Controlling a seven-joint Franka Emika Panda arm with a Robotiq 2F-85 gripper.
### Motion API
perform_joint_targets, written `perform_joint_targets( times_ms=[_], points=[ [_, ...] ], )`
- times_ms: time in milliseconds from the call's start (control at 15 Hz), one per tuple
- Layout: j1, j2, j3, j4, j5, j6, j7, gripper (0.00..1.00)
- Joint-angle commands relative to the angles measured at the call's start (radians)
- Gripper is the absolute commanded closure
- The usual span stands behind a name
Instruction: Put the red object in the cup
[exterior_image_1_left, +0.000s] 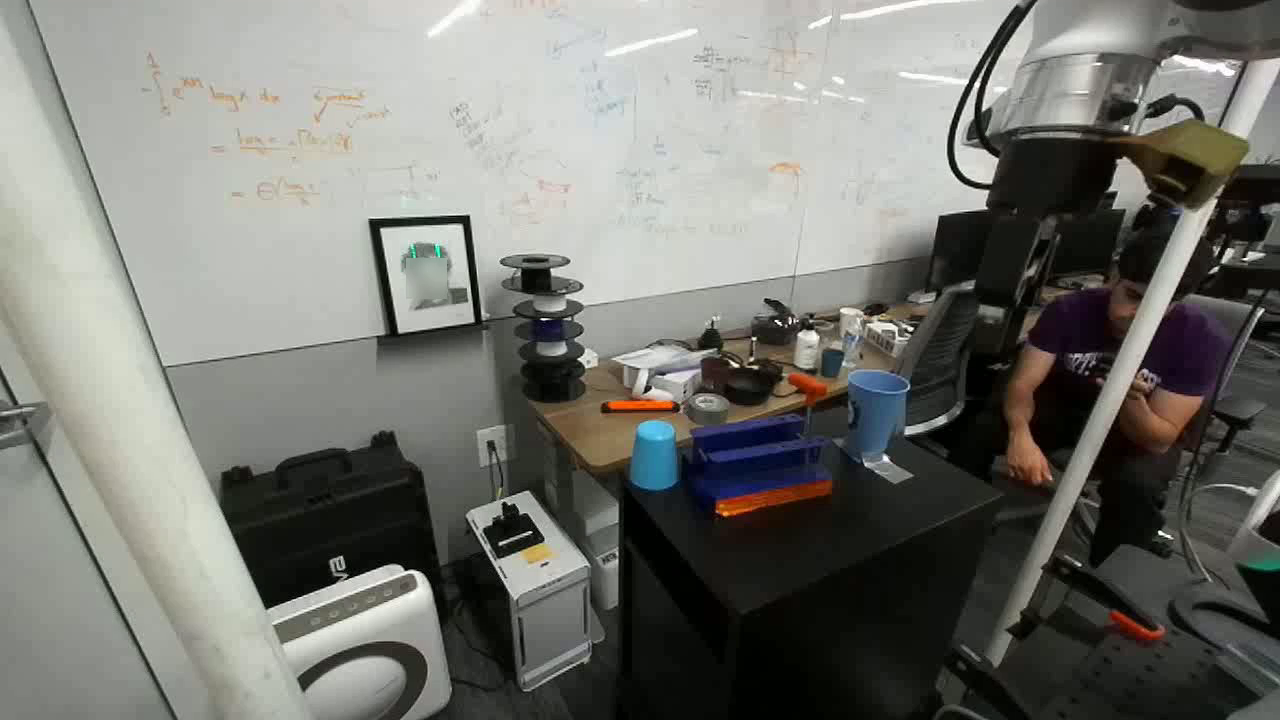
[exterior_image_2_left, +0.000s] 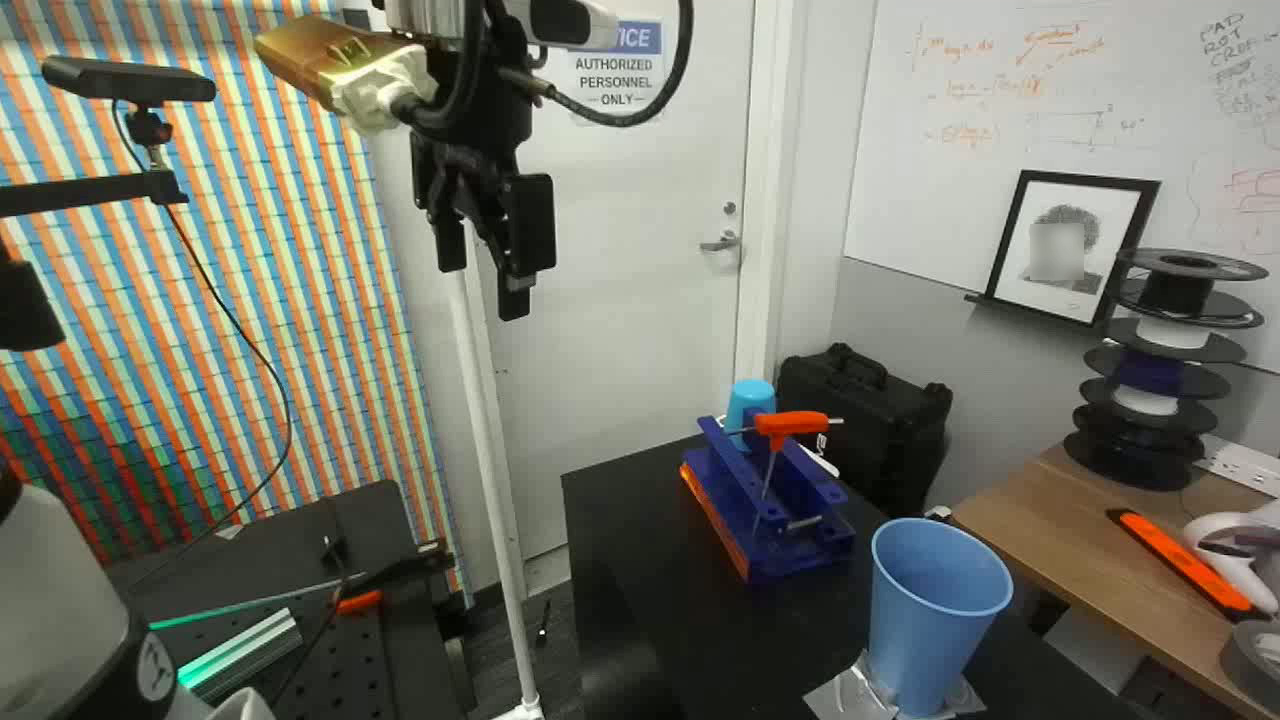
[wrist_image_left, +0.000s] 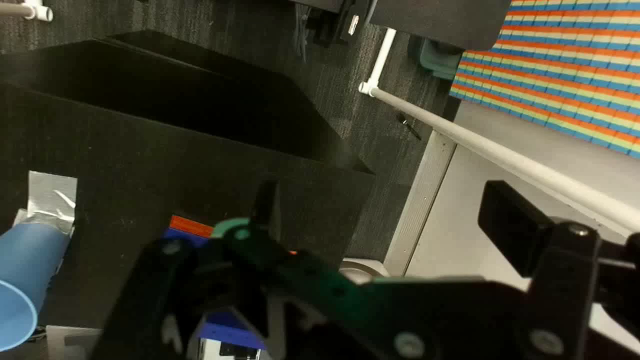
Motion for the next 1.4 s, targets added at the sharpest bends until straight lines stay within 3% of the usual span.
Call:
perform_joint_targets(
  times_ms=[0,933,1333],
  points=[
    [-0.008,0.0,0.007,0.002,0.005,-0.003,-0.004,0.0],
    [-0.008,0.0,0.007,0.003,0.005,-0.003,-0.004,0.0],
    [-0.136,0.198,-0.014,0.114,-0.089,0.15,0.058,0.0]
  ],
)
